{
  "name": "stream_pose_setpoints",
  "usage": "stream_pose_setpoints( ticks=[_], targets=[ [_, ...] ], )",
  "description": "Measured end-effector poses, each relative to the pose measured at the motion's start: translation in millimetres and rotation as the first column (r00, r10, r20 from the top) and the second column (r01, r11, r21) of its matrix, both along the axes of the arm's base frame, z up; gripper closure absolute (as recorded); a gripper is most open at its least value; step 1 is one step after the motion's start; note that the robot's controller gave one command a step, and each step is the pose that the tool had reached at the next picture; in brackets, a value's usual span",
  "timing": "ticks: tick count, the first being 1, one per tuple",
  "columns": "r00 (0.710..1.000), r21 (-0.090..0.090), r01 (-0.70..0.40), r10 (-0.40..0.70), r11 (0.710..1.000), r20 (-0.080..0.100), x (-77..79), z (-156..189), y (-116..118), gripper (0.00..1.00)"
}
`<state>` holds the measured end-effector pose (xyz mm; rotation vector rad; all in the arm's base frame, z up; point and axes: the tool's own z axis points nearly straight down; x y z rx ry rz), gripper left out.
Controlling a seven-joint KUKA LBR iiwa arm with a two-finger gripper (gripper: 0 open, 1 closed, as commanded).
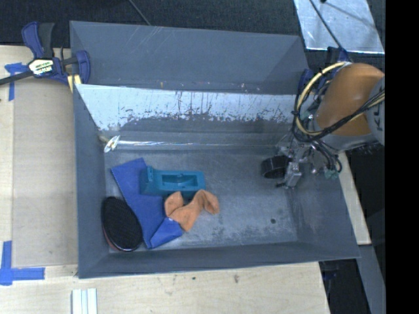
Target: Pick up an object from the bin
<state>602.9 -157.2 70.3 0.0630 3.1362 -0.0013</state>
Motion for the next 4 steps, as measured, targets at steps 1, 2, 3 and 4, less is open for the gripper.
stream_pose_setpoints(
  ticks=[1,2,3,4],
  targets=[
    [1.000,0.000,0.000,0.000,1.000,0.000,-0.1,0.7,0.0,1.00],
    [1.000,0.001,0.000,0.000,1.000,-0.005,-1.2,7.3,0.2,1.00],
    [1.000,0.001,-0.001,0.001,1.000,-0.005,-1.2,20.8,0.2,1.00],
    [1.000,0.001,-0.001,0.001,1.000,-0.005,-1.1,36.0,0.2,1.00]
  ],
)
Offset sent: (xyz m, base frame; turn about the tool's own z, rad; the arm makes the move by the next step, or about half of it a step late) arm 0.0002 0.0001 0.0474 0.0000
